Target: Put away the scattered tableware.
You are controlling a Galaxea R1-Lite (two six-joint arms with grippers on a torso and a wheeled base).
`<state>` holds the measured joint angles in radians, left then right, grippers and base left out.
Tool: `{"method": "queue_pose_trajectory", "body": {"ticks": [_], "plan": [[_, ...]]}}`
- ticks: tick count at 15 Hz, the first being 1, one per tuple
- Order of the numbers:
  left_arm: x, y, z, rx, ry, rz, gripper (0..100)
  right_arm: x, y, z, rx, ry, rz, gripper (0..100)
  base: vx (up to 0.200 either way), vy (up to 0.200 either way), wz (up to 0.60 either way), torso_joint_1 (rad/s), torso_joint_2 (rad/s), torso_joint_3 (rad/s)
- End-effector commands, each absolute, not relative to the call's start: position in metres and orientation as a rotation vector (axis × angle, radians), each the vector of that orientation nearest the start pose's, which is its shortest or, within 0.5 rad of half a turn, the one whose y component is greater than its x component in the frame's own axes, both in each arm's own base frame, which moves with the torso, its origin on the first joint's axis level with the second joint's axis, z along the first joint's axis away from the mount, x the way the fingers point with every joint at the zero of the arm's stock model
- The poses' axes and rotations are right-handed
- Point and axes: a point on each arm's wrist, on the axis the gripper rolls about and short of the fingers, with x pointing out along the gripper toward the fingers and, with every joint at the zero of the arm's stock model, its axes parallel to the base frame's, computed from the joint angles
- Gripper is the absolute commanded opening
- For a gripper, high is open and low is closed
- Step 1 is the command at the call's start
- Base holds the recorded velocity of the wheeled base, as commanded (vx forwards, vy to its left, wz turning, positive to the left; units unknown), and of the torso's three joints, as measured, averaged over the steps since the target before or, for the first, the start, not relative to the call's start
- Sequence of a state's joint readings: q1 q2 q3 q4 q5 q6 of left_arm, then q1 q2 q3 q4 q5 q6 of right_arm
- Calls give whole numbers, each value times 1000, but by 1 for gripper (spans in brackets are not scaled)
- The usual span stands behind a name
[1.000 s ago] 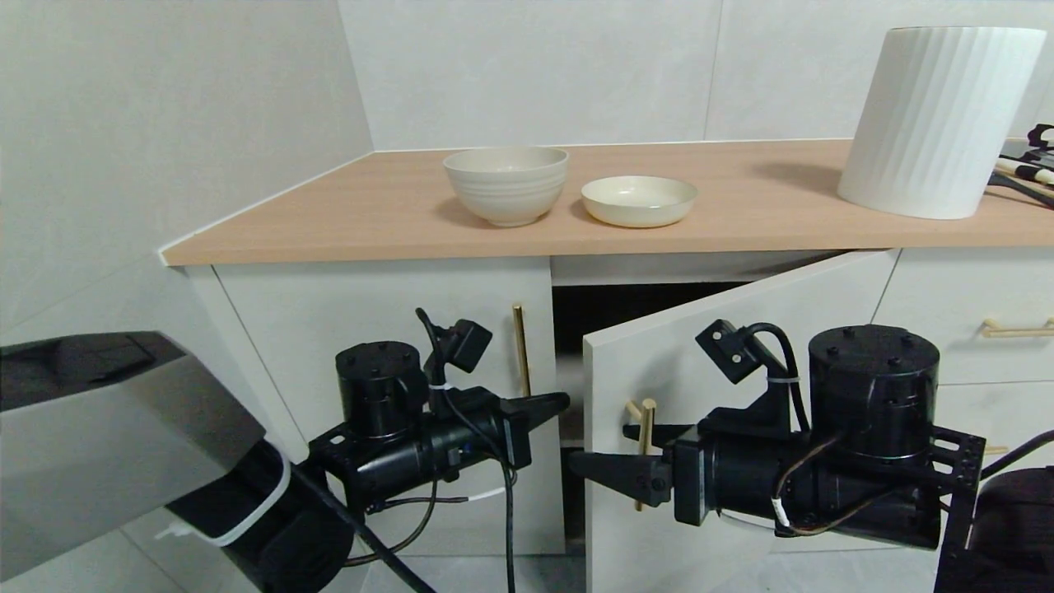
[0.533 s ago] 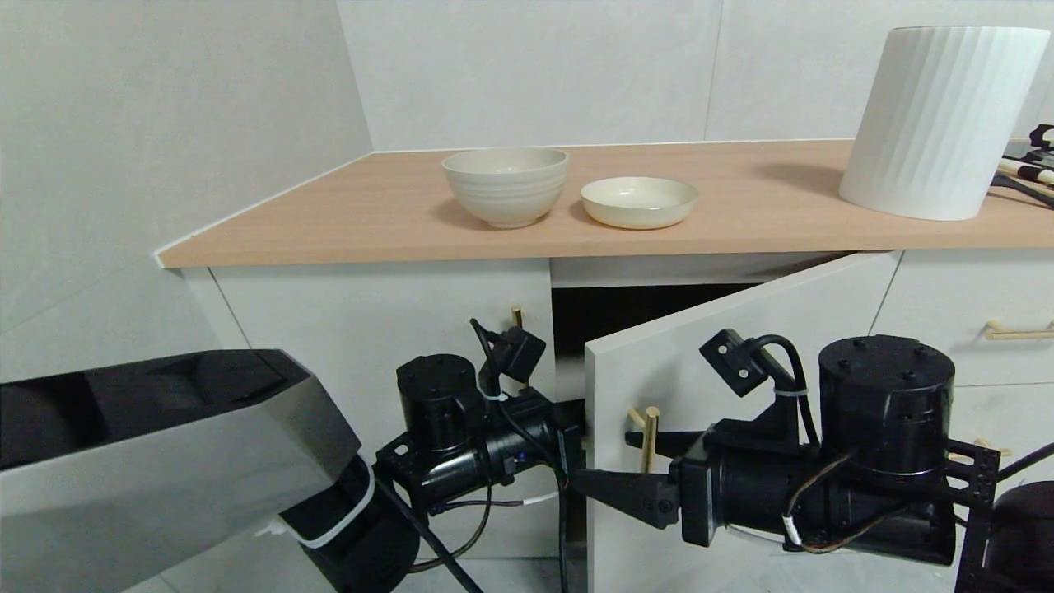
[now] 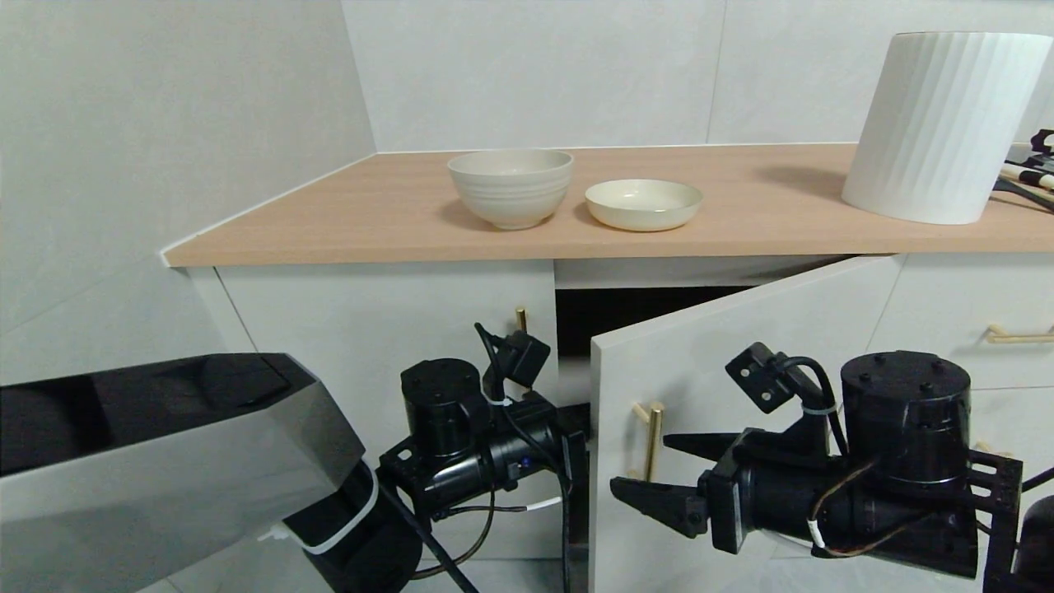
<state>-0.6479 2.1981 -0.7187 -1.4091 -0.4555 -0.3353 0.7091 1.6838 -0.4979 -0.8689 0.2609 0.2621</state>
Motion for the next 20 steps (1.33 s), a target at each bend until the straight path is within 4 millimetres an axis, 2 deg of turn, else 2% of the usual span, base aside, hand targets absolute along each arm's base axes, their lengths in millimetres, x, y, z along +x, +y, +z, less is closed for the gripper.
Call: {"method": "queue_pose_trajectory", "body": {"ticks": [1, 4, 8, 11, 17, 20], "plan": [[284, -230, 74, -295, 245, -1089, 0, 186, 164, 133, 154, 442, 887, 100, 0, 0, 0, 0, 0, 0], [282, -230, 77, -295, 238, -1094, 0, 171, 152, 138, 156, 435, 881, 100, 0, 0, 0, 0, 0, 0], [278, -227, 82, -296, 233, -1096, 0, 140, 128, 135, 137, 518, 886, 100, 0, 0, 0, 0, 0, 0], [276, -228, 80, -294, 242, -1101, 0, 138, 130, 135, 131, 527, 898, 100, 0, 0, 0, 0, 0, 0], [274, -232, 78, -292, 253, -1113, 0, 134, 134, 132, 119, 543, 925, 100, -200, 0, 0, 4, 2, 3], [280, -238, 77, -293, 241, -1121, 0, 133, 134, 132, 118, 543, 927, 100, 0, 0, 0, 0, 0, 0]]}}
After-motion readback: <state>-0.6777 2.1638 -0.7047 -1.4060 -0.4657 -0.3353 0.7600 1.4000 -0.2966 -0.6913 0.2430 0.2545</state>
